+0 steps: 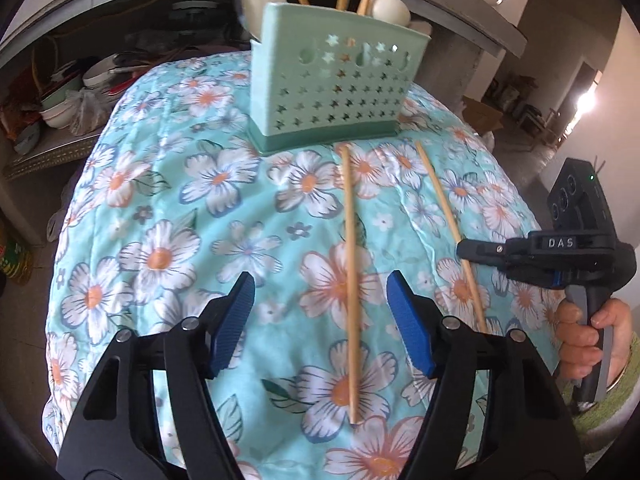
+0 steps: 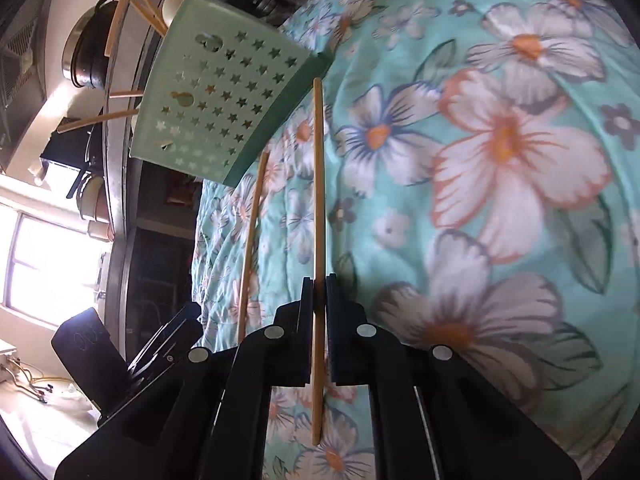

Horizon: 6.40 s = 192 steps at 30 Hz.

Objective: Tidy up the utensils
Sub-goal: 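Grasp a wooden chopstick with the left gripper while the right holds its chopstick, then open both grippers slightly and slide them along each chopstick to adjust grip, then close both grippers and lift both chopsticks up above the mint holder, then lower the left gripper's chopstick into the holder and open the left gripper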

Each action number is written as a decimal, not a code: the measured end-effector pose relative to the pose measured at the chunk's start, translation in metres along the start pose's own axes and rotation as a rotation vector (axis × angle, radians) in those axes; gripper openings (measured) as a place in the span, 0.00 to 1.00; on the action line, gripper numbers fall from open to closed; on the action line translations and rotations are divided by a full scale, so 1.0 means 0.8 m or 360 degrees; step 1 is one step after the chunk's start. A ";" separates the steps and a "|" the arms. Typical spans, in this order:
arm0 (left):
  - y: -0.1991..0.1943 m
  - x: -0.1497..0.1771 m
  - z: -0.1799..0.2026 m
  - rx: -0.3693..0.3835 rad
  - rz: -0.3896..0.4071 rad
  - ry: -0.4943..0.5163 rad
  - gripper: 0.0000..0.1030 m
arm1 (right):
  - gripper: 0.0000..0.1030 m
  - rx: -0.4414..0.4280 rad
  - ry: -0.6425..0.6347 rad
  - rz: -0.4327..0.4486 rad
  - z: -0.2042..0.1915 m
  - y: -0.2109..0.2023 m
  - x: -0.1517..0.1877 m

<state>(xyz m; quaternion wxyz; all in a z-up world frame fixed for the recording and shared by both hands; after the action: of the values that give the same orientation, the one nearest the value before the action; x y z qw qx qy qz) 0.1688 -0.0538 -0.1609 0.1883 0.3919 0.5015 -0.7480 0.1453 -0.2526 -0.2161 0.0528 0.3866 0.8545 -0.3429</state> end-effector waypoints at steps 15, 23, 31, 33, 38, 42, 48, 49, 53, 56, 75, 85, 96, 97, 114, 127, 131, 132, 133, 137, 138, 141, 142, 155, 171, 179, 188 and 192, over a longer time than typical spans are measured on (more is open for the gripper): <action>0.042 0.027 0.002 -0.0156 -0.0150 0.0059 0.08 | 0.06 0.0001 -0.0122 0.0017 0.002 -0.012 0.009; 0.010 0.033 -0.022 -0.0252 -0.0124 -0.0204 0.05 | 0.06 -0.0048 -0.0160 0.0001 -0.001 -0.014 0.012; -0.022 0.058 -0.023 -0.0206 -0.0176 -0.0515 0.06 | 0.06 -0.0106 -0.0238 -0.0117 -0.011 -0.021 0.035; -0.022 0.067 -0.013 -0.0167 -0.0218 -0.0535 0.06 | 0.06 -0.0087 -0.0288 -0.0141 -0.012 -0.024 0.042; -0.018 0.072 -0.002 -0.0132 -0.0251 -0.0491 0.19 | 0.10 0.0017 -0.0469 -0.0123 -0.021 -0.030 0.044; -0.016 0.053 0.002 -0.0135 -0.0198 -0.0357 0.25 | 0.29 0.0061 -0.0577 -0.0075 -0.038 -0.031 0.034; 0.004 0.012 -0.004 -0.0147 -0.0165 -0.0161 0.28 | 0.34 0.0108 -0.0680 -0.0035 -0.053 -0.024 0.016; 0.012 0.007 -0.003 -0.0160 -0.0179 -0.0095 0.32 | 0.34 0.0117 -0.0692 -0.0029 -0.055 -0.023 0.013; 0.042 -0.005 -0.006 -0.0213 -0.0205 0.0109 0.32 | 0.34 0.0145 -0.0717 -0.0007 -0.059 -0.018 -0.001; 0.065 -0.009 -0.015 -0.0274 -0.0212 0.0176 0.32 | 0.34 0.0172 -0.0743 0.0006 -0.063 -0.011 -0.010; 0.105 -0.019 -0.027 -0.0353 -0.0130 0.0246 0.23 | 0.30 0.0414 -0.1013 -0.0038 -0.068 0.077 -0.040; 0.104 -0.019 -0.027 -0.0346 -0.0122 0.0232 0.22 | 0.12 0.0467 -0.1053 -0.0039 -0.066 0.085 -0.041; 0.103 -0.018 -0.027 -0.0344 -0.0123 0.0230 0.22 | 0.09 0.0465 -0.1027 -0.0052 -0.068 0.096 -0.040; 0.103 -0.018 -0.027 -0.0344 -0.0123 0.0229 0.22 | 0.09 0.0460 -0.1017 -0.0051 -0.068 0.096 -0.040; 0.069 -0.060 -0.041 -0.0204 0.0049 -0.0054 0.05 | 0.07 0.0259 -0.0861 0.0128 -0.111 0.042 -0.076; -0.021 -0.129 -0.017 0.0070 0.0287 -0.0206 0.06 | 0.07 0.0074 -0.0799 0.0292 -0.150 -0.012 -0.097; -0.036 -0.139 -0.010 0.0093 0.0314 -0.0184 0.06 | 0.07 0.0061 -0.0775 0.0298 -0.146 -0.013 -0.097; -0.041 -0.143 -0.008 0.0093 0.0327 -0.0176 0.06 | 0.07 0.0060 -0.0770 0.0302 -0.146 -0.014 -0.097; -0.045 -0.148 -0.007 0.0098 0.0340 -0.0168 0.06 | 0.07 0.0057 -0.0764 0.0306 -0.145 -0.015 -0.098; -0.064 -0.174 0.001 0.0114 0.0416 -0.0132 0.06 | 0.07 0.0040 -0.0727 0.0324 -0.141 -0.018 -0.103; -0.069 -0.183 0.004 0.0125 0.0440 -0.0128 0.06 | 0.07 0.0034 -0.0723 0.0331 -0.141 -0.020 -0.104; -0.086 -0.211 0.018 0.0170 0.0510 -0.0103 0.06 | 0.07 0.0010 -0.0715 0.0362 -0.141 -0.028 -0.108; -0.093 -0.222 0.024 0.0183 0.0542 -0.0087 0.06 | 0.07 -0.0002 -0.0715 0.0372 -0.141 -0.032 -0.110; -0.157 -0.403 0.071 0.0154 0.1114 0.0018 0.06 | 0.07 -0.0084 -0.0673 0.0437 -0.135 -0.059 -0.125; -0.023 -0.423 0.016 -0.0105 0.1025 -0.0017 0.06 | 0.07 -0.0112 -0.0667 0.0380 -0.127 -0.043 -0.126; 0.014 -0.387 0.012 0.0014 0.0832 -0.0101 0.07 | 0.07 -0.0084 -0.0667 0.0362 -0.123 -0.037 -0.126; -0.016 -0.366 0.021 0.0123 0.0849 -0.0131 0.39 | 0.07 -0.0056 -0.0696 0.0380 -0.128 -0.044 -0.127; -0.044 -0.352 0.024 0.0142 0.0894 -0.0117 0.49 | 0.07 -0.0054 -0.0731 0.0425 -0.140 -0.054 -0.134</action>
<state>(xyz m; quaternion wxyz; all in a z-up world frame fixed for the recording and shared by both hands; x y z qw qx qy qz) 0.3123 -0.0876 0.0824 0.3888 0.4959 0.3327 -0.7016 0.2093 -0.2695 -0.0690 0.2966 0.4071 0.7671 -0.3973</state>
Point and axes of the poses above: each gripper's, at about its wrist camera, not at the fingertips, and y roughly the way its jaws point, z to its right, x to its underside, the point moved 9 cm from there along y, roughly the way its jaws point, and after that the axes turned 15 degrees about z, right-handed, at the moved point
